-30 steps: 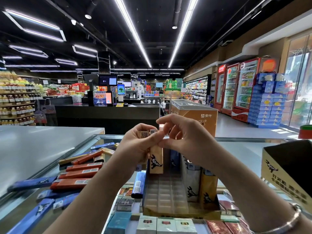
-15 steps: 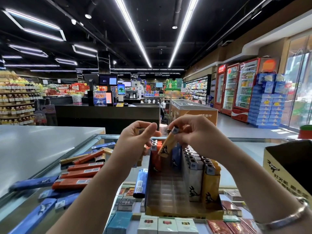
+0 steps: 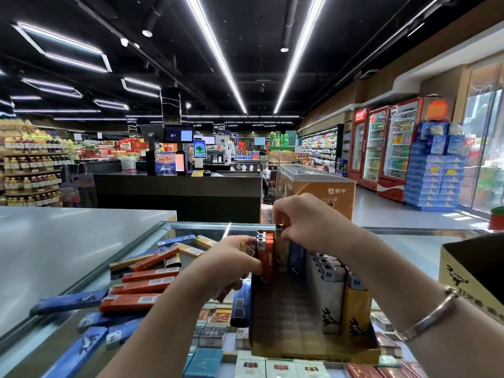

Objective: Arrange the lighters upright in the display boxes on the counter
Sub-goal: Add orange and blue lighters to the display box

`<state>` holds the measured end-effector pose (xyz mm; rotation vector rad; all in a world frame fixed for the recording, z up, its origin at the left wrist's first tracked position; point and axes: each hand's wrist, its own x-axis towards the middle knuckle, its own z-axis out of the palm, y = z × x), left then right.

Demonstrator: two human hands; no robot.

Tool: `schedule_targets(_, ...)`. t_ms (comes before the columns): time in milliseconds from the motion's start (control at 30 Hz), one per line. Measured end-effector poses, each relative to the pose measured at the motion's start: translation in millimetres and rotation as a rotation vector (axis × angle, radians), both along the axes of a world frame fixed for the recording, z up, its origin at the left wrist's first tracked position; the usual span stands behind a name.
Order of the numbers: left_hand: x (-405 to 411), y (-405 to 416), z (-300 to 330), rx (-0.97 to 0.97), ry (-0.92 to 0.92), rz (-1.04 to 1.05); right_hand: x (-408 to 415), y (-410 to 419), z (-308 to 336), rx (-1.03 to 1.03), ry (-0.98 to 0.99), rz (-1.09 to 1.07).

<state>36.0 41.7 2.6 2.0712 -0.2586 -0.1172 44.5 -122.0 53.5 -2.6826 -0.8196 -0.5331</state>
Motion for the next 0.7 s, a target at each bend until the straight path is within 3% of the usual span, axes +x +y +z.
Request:
schedule_targets(233, 3.7, 2.4, -3.5, 0.005, -0.010, -0.009, 3.3, 9.0, 0.7, -0.133, -0.025, -0.044)
schedule_targets(700, 3.8, -1.0, -3.8, 0.002, -0.003, 0.013, 7.6, 2.5, 4.7, -0.085, 0.036, -0.060)
